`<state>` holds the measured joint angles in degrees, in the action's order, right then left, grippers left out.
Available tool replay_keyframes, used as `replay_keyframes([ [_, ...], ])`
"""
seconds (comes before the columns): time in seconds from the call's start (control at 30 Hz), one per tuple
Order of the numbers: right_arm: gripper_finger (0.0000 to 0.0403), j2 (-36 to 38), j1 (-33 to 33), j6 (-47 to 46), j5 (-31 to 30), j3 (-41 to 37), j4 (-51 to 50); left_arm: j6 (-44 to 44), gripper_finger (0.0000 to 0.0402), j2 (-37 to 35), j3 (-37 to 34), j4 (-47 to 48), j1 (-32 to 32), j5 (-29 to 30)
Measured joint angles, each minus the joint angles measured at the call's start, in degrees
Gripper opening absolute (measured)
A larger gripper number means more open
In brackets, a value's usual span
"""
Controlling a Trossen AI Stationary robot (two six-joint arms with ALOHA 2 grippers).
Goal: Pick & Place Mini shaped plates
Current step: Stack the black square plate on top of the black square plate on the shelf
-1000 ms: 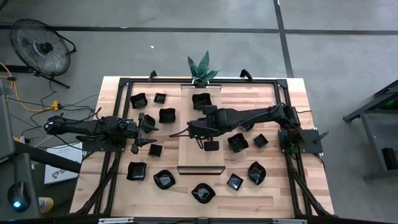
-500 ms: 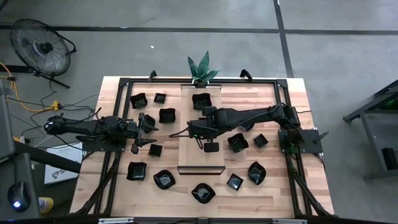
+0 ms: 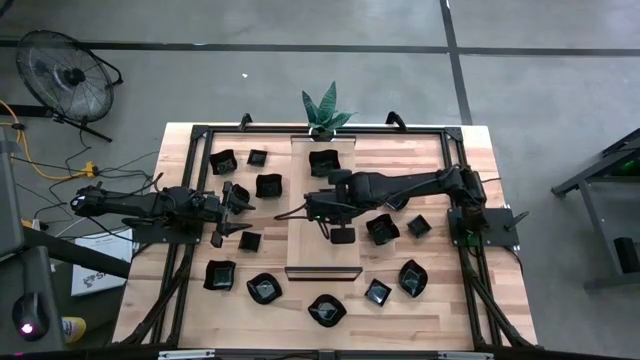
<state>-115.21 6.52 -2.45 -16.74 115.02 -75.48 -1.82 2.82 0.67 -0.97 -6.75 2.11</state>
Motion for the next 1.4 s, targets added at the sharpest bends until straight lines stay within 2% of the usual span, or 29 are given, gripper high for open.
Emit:
replay_keyframes([
  [0.27, 0.0118, 3.71, 1.97, -11.25, -5.87, 0.04, -8.60, 0.01, 0.0234, 0.00, 0.00, 0.00, 0.00, -0.02],
  [0.4, 0.0119, 5.02, 2.17, -19.59, -4.35, 0.01, -14.73, 0.01, 0.0234, -0.01, 0.00, 0.00, 0.01, -0.02],
  [0.7, 0.0118, 8.60, 2.11, -33.82, 1.80, -5.49, -14.56, 0.01, 0.0234, -0.01, 0.00, 0.00, 0.00, -0.02],
  [0.87, 0.0118, 12.56, 2.10, -40.05, 6.00, -13.62, -12.84, -0.01, 0.0234, 0.00, 0.00, 0.00, 0.01, -0.02],
  [1.17, 0.0118, 23.81, 2.24, -51.42, 15.95, -32.97, -3.32, -0.01, 0.0234, -0.01, 0.00, 0.02, 0.01, -0.02],
  [1.4, 0.0118, 30.76, 2.27, -57.51, 20.10, -47.81, 1.83, 0.01, 0.0234, 0.00, 0.00, 0.00, 0.01, -0.02],
])
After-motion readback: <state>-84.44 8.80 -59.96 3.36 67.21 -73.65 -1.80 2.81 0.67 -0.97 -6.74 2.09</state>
